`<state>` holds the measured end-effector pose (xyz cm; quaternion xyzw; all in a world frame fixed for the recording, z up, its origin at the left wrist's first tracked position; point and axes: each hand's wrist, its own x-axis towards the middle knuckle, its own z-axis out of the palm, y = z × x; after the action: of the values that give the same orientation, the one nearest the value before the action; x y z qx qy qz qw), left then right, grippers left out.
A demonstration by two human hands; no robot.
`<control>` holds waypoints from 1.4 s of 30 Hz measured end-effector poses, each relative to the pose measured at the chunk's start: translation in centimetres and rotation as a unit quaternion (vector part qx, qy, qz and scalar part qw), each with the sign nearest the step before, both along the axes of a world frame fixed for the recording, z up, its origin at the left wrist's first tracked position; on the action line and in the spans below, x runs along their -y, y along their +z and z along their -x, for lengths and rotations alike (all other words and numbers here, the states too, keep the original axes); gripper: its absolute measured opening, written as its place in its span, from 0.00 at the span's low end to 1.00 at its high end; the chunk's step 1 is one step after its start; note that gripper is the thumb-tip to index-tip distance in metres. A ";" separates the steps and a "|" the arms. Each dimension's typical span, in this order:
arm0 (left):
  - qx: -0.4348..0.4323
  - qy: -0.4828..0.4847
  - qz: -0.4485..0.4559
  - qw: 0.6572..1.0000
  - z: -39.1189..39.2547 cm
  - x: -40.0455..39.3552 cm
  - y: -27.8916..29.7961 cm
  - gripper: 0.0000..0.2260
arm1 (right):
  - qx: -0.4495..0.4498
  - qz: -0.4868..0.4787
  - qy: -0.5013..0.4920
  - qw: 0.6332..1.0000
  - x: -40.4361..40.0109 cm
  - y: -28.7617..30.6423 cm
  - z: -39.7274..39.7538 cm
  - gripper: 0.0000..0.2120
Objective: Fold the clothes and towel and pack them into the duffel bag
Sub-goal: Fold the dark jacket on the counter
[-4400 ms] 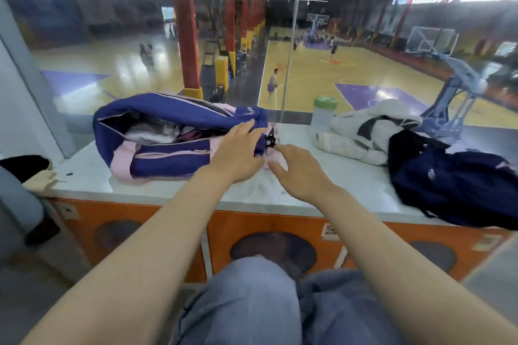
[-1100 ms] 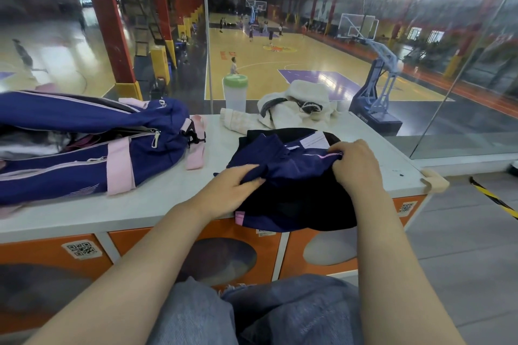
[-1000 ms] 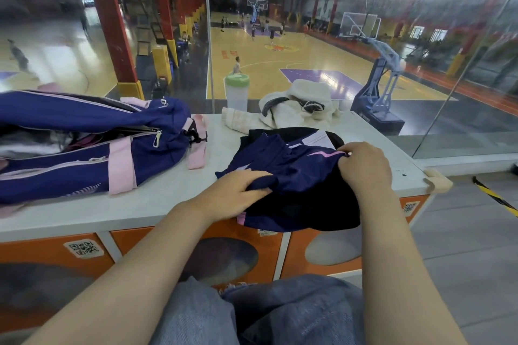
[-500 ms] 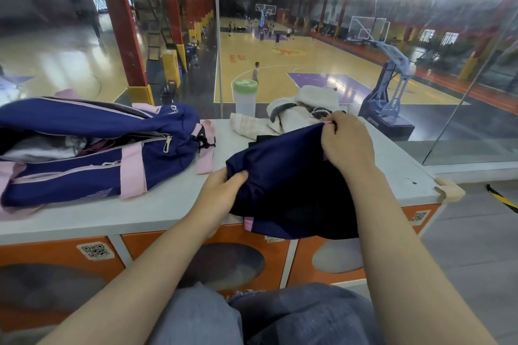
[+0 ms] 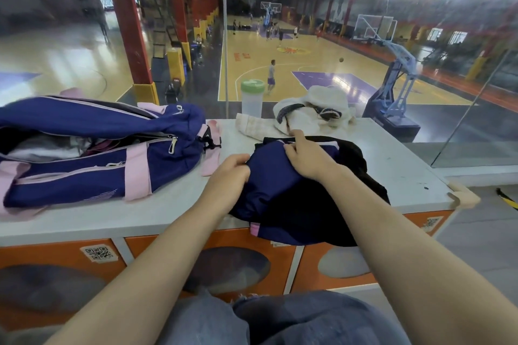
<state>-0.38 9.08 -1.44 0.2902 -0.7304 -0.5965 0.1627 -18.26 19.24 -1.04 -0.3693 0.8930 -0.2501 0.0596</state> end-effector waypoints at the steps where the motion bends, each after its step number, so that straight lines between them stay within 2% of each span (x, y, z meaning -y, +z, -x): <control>1: 0.005 0.005 -0.018 1.000 0.5 0.0 0.3 0.19 | 0.009 0.018 -0.009 1.000 -0.4 0.0 -0.3 0.24; 2: 0.016 0.004 -0.016 1.000 0.9 0.0 0.7 0.14 | 0.013 0.043 -0.022 0.999 -0.7 0.0 -0.7 0.24; 3: 0.042 -0.008 0.014 0.999 1.4 0.3 0.8 0.16 | 0.005 0.070 -0.039 0.997 -1.2 0.1 -1.0 0.24; 5: 0.114 -0.046 0.081 0.989 2.3 0.6 0.9 0.32 | -0.024 0.113 -0.086 0.990 -2.3 0.1 -1.7 0.23; 6: 0.145 -0.064 0.106 0.982 2.7 0.7 0.9 0.36 | -0.034 0.124 -0.106 0.986 -2.8 0.0 -1.9 0.22; 9: 0.192 -0.080 0.149 0.967 3.6 0.8 0.8 0.38 | -0.013 0.073 -0.124 0.989 -4.1 -0.8 -2.0 0.25; 15: 0.183 -0.144 -0.011 0.973 4.2 1.0 2.6 0.25 | 0.047 0.012 -0.096 0.994 -4.6 -0.8 -1.6 0.35; 19: 0.153 -0.162 -0.024 0.975 4.2 0.6 2.9 0.17 | 0.062 -0.006 -0.075 0.995 -4.6 -0.5 -1.4 0.36; 23: 0.104 -0.164 -0.003 0.981 4.1 0.7 2.5 0.15 | 0.069 0.023 -0.057 0.996 -5.0 -0.7 -1.4 0.35; 28: -0.002 -0.176 0.012 0.984 2.7 0.6 2.7 0.20 | 0.079 0.138 -0.005 0.987 -5.7 0.5 -2.2 0.31; 30: -0.044 -0.182 -0.007 0.982 2.0 0.7 3.1 0.22 | 0.091 0.178 0.020 0.980 -5.8 1.6 -2.7 0.32; 32: -0.084 -0.180 -0.042 0.979 1.3 1.1 3.4 0.23 | 0.127 0.203 0.043 0.970 -5.7 2.8 -3.3 0.28; 35: -0.147 -0.171 -0.098 0.969 0.3 1.5 3.6 0.26 | 0.218 0.266 0.075 0.936 -5.2 4.2 -4.4 0.20; 37: -0.188 -0.143 -0.125 0.963 -0.4 1.7 3.7 0.22 | 0.284 0.334 0.055 0.897 -4.5 4.7 -5.4 0.16; 40: -0.244 -0.082 -0.168 0.952 -1.7 1.9 3.7 0.20 | 0.426 0.453 0.026 0.783 -2.9 4.9 -7.0 0.16; 42: -0.259 -0.047 -0.184 0.947 -2.4 2.1 3.7 0.21 | 0.504 0.477 0.012 0.720 -1.5 4.9 -8.3 0.18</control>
<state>1.97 7.01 2.21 0.1161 -0.5537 -0.7819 0.2617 -9.94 20.79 3.87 -0.1792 0.4893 -0.7915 0.3194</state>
